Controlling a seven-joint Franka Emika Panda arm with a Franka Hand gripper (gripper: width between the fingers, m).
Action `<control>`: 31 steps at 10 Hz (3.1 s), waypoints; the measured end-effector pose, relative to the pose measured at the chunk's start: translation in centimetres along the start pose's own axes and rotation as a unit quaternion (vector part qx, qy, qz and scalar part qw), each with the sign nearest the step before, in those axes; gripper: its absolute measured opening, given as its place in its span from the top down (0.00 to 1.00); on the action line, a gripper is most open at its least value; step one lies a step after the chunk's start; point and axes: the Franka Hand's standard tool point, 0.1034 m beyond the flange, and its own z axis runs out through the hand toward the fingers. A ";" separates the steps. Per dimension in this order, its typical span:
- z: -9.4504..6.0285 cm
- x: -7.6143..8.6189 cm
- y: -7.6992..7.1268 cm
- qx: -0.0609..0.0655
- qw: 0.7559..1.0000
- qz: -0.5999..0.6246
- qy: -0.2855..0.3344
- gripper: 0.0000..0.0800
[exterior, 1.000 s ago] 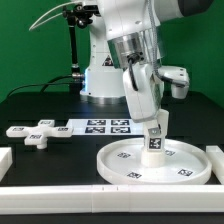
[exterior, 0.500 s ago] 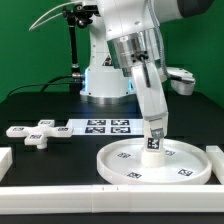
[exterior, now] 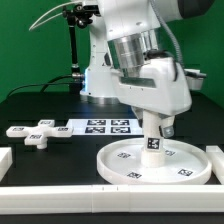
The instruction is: Assemble round table
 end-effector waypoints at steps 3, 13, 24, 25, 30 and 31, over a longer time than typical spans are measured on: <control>-0.2 -0.1 -0.6 -0.016 0.977 -0.211 -0.003 0.19; -0.8 0.1 -0.6 -0.047 0.780 -0.623 -0.013 0.19; -0.4 -0.4 -0.6 -0.084 0.434 -0.895 -0.055 0.19; -0.4 -0.3 -0.8 -0.092 0.398 -0.911 -0.062 0.19; -0.5 0.1 -0.7 -0.100 0.259 -0.958 -0.075 0.19; -0.5 -0.1 -0.8 -0.103 0.213 -0.968 -0.080 0.19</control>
Offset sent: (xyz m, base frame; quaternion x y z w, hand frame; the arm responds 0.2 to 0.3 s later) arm 0.0000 0.0000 0.0000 0.0000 0.0000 -0.1296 0.9916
